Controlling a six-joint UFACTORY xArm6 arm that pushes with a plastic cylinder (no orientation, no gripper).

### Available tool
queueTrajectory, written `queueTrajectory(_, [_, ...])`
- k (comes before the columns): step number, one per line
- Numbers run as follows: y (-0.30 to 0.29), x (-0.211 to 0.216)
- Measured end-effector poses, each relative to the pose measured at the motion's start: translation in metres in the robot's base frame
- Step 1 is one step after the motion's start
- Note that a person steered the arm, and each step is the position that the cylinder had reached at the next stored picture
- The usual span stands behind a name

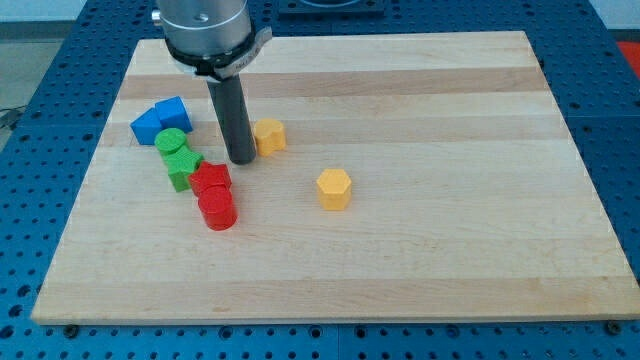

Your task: Move the red blocks and green star in a diagonal line

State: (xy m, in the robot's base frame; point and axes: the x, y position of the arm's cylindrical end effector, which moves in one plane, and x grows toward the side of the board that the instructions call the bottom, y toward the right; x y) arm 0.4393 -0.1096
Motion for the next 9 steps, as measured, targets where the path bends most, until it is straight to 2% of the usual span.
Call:
queueTrajectory(2, [0.010, 0.161])
queueTrajectory(3, [-0.001, 0.178])
queueTrajectory(4, [-0.032, 0.164])
queueTrajectory(5, [-0.090, 0.103])
queueTrajectory(6, [-0.104, 0.077])
queueTrajectory(7, [-0.104, 0.033])
queueTrajectory(9, [-0.104, 0.012])
